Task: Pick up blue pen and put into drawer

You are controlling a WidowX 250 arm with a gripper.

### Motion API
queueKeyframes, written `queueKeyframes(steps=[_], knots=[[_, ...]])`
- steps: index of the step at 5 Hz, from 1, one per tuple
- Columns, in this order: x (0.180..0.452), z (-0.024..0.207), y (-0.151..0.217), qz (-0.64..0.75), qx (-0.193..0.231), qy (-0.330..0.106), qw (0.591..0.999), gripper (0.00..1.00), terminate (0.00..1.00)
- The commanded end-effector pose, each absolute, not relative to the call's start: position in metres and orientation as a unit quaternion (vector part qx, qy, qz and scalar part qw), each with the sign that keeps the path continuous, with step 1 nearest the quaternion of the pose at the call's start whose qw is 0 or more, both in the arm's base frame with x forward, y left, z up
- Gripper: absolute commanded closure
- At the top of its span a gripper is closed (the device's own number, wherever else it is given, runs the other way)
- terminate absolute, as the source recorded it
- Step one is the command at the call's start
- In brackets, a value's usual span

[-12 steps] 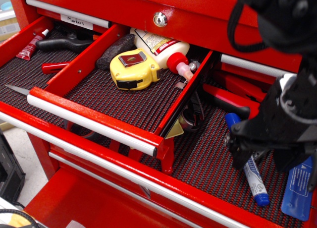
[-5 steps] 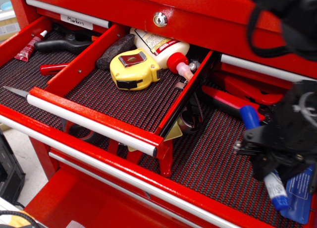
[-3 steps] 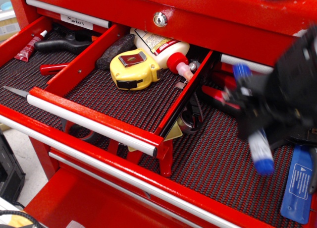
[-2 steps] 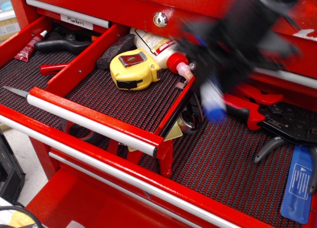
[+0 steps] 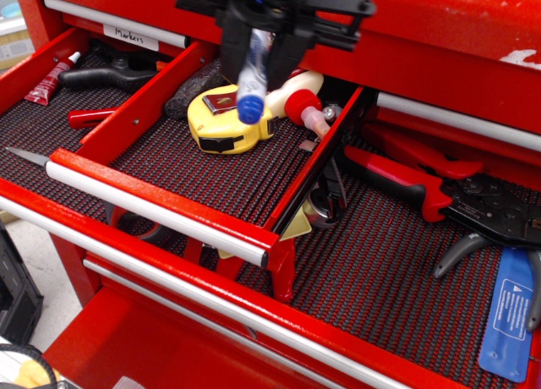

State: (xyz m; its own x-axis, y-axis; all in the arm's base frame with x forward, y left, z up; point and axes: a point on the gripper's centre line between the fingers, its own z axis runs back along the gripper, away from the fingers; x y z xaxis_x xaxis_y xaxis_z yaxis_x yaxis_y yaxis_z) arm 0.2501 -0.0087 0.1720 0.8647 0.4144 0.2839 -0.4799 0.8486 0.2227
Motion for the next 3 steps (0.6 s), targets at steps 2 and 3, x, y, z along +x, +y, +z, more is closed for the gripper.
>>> queueKeyframes(steps=[2,3], knots=[[0.2601,0.1795,-0.0032,0.272,0.133,-0.176,0.937,0.0,0.0],[0.2601,0.1795,-0.0032,0.272,0.133,-0.176,0.937,0.0,1.0]])
